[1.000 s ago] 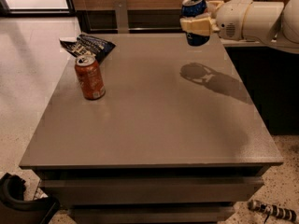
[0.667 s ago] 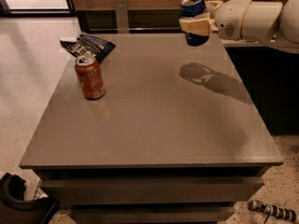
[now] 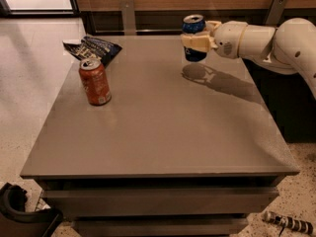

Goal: Place pepsi can upright

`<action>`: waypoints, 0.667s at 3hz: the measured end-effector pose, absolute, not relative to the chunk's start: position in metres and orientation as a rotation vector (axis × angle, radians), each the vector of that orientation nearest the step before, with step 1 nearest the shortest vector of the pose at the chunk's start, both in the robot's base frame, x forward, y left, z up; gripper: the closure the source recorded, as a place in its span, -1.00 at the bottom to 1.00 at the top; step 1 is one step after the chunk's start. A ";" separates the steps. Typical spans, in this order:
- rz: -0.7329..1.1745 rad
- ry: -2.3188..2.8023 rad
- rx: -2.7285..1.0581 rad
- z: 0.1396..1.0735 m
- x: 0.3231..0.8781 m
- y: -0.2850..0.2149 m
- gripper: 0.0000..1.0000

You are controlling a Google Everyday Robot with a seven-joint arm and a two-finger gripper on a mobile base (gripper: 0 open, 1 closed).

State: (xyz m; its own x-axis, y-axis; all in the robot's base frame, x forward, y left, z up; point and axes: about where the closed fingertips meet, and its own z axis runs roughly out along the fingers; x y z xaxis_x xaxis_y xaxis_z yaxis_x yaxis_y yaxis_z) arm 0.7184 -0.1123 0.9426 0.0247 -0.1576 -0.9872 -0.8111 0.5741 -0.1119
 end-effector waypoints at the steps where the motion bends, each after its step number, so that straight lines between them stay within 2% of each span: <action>1: 0.672 1.483 -0.862 0.924 0.725 -0.107 1.00; 2: 0.682 1.470 -0.836 0.915 0.721 -0.111 1.00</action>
Offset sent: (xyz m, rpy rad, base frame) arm -0.0135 -0.0262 -0.0464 0.1027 0.0066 -0.0363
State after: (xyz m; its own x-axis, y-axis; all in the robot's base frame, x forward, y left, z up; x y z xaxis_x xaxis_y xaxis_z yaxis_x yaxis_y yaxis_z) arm 0.7206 -0.1110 0.9152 0.0129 -0.0999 -0.9949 -0.8239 0.5627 -0.0672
